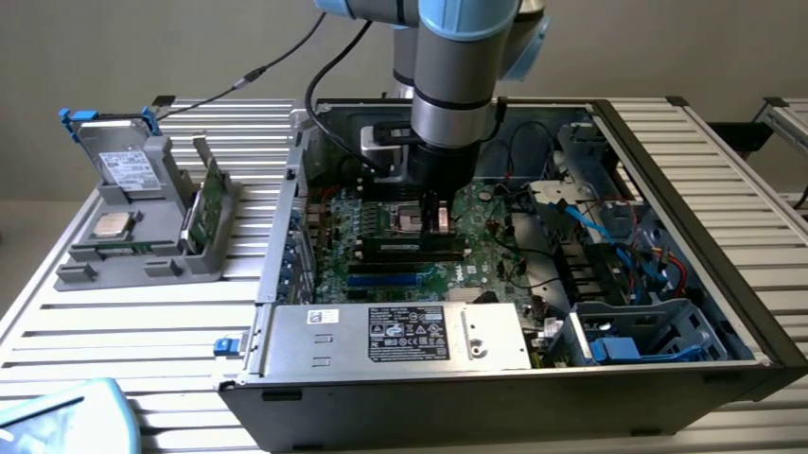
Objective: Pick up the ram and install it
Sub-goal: 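Insert the ram into the slot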
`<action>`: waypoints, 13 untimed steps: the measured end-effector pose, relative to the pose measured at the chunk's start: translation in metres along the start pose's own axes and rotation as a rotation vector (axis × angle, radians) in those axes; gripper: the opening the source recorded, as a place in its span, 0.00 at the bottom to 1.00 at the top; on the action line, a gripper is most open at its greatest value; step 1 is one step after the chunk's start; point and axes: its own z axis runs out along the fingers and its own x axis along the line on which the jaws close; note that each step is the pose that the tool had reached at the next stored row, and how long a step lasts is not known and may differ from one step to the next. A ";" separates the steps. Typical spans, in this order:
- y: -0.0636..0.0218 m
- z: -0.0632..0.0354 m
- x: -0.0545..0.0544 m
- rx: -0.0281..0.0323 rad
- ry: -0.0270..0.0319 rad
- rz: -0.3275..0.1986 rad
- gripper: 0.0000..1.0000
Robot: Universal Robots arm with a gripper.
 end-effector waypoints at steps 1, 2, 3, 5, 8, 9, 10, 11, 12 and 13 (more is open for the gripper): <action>0.0000 0.0000 0.000 0.0000 -0.0001 0.000 0.14; 0.0000 0.0001 0.000 0.0000 0.0001 0.000 0.14; 0.0001 0.0002 0.000 0.0000 0.0001 0.000 0.14; 0.0003 0.0007 0.000 0.0001 -0.0001 0.000 0.14; 0.0006 0.0015 -0.001 0.0001 -0.0001 0.000 0.14; 0.0008 0.0018 -0.001 0.0001 -0.0002 0.000 0.14; 0.0009 0.0021 -0.002 0.0001 -0.0002 0.000 0.14; 0.0010 0.0023 -0.002 0.0001 -0.0001 0.000 0.14; 0.0010 0.0025 -0.002 0.0001 0.0000 0.000 0.14; 0.0010 0.0025 -0.002 0.0000 0.0001 0.000 0.14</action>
